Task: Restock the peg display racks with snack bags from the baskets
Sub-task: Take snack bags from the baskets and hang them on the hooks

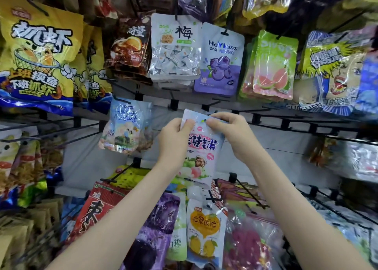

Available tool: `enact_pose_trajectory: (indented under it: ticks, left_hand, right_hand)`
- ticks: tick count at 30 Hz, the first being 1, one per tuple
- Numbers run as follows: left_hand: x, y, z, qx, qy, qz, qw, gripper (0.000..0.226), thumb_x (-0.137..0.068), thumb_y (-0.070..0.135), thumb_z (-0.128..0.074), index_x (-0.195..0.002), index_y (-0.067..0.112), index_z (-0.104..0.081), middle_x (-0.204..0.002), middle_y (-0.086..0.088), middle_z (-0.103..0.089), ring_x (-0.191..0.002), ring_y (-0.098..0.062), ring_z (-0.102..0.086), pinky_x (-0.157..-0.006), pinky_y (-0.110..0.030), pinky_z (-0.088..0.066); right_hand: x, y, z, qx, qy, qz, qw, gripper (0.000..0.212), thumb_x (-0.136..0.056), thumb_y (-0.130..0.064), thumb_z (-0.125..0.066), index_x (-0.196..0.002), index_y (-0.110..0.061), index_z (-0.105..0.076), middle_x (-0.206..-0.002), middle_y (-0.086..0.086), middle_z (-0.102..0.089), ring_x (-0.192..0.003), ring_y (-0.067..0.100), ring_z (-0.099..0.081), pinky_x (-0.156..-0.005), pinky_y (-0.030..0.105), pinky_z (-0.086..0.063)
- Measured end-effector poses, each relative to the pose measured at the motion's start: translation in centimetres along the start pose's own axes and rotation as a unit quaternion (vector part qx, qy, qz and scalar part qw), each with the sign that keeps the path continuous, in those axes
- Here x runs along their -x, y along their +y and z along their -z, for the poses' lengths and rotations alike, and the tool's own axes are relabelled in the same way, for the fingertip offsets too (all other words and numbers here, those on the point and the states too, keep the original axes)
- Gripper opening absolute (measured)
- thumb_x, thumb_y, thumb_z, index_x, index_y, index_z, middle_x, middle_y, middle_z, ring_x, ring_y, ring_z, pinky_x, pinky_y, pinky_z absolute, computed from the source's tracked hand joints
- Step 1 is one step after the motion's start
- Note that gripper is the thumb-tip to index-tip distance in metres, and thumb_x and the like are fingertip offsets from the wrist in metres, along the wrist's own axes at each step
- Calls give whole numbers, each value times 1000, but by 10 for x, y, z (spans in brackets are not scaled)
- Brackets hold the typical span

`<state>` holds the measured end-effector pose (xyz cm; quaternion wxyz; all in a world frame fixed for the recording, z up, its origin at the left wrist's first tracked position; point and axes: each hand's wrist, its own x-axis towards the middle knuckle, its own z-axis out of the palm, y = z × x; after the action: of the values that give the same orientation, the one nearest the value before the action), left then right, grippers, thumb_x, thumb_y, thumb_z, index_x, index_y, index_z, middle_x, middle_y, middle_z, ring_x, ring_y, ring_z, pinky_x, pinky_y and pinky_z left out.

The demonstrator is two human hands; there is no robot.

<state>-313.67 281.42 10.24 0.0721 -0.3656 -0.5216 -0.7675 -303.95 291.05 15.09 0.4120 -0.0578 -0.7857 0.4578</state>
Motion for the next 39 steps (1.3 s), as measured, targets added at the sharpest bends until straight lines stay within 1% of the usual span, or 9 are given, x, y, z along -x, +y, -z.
enact_pose_trajectory:
  ticks: [2, 5, 9, 14, 17, 29, 33, 37, 39]
  left_hand:
    - [-8, 2, -9, 7, -3, 4, 1000, 39, -92, 25, -59, -60, 15, -38, -55, 8, -34, -56, -11, -30, -53, -27, -25]
    - [-25, 8, -23, -2, -20, 20, 1000, 32, -89, 25, -59, -64, 8, -47, -58, 3, -41, -58, -14, -35, -55, -28, -28]
    - [-47, 14, -35, -68, -37, 36, 996, 42, -88, 30, -62, -55, 18, -39, -39, 10, -35, -43, -7, -30, -44, -23, -24]
    - [-52, 5, -40, -56, -38, 44, 997, 36, -89, 30, -62, -61, 16, -44, -54, 7, -39, -50, -11, -34, -42, -20, -25]
    - [-49, -2, -41, -17, -42, 62, 997, 31, -90, 29, -62, -67, 12, -50, -62, 0, -46, -59, -16, -41, -53, -26, -32]
    - [-57, -13, -46, 46, -60, 137, 988, 25, -81, 34, -64, -83, 9, -63, -78, -10, -60, -70, -21, -55, -64, -34, -42]
    - [-61, -14, -49, 44, -78, 144, 985, 34, -70, 42, -64, -82, 10, -65, -82, -11, -65, -74, -23, -58, -68, -35, -43]
    - [-63, -12, -47, 34, -83, 140, 986, 36, -62, 48, -62, -76, 15, -59, -77, -9, -56, -70, -21, -52, -66, -34, -38]
    - [-65, -11, -46, 33, -87, 136, 986, 39, -59, 51, -63, -74, 16, -56, -75, -7, -54, -68, -20, -49, -66, -34, -36]
  right_hand:
    - [-6, 0, 3, -6, 34, -1, 999, 11, -86, -6, -66, -78, -12, -68, -69, 4, -67, -58, 13, -63, -57, 25, -53]
    - [-16, 5, 7, -18, 88, 3, 996, 11, -86, -7, -67, -79, -15, -67, -79, 10, -67, -70, 21, -63, -69, 35, -54]
    - [-27, 10, 8, -23, 131, -4, 991, 10, -86, -8, -65, -80, -14, -68, -83, 14, -68, -76, 25, -61, -77, 44, -53]
    - [-31, 8, 15, -7, 100, -8, 995, 12, -88, -7, -64, -78, -13, -67, -75, 7, -66, -69, 21, -61, -69, 35, -53]
    - [-31, 9, 17, 22, 94, -2, 995, 12, -87, -8, -65, -79, -15, -67, -76, 6, -65, -67, 18, -61, -64, 29, -52]
    - [-38, 12, 17, 54, 102, -11, 993, 18, -84, -12, -66, -71, -24, -69, -75, 0, -68, -77, 22, -64, -84, 48, -53]
    - [-36, 14, 16, 62, 115, 0, 992, 15, -85, -14, -66, -75, -24, -68, -79, -1, -68, -82, 22, -64, -84, 43, -54]
    - [-33, 12, 16, 33, 110, -14, 993, 12, -88, -9, -64, -79, -16, -68, -74, -1, -65, -69, 12, -61, -66, 23, -52]
    - [-34, 9, 16, 1, 102, -44, 994, 12, -88, -7, -64, -79, -13, -67, -75, 5, -67, -69, 17, -63, -68, 27, -55]
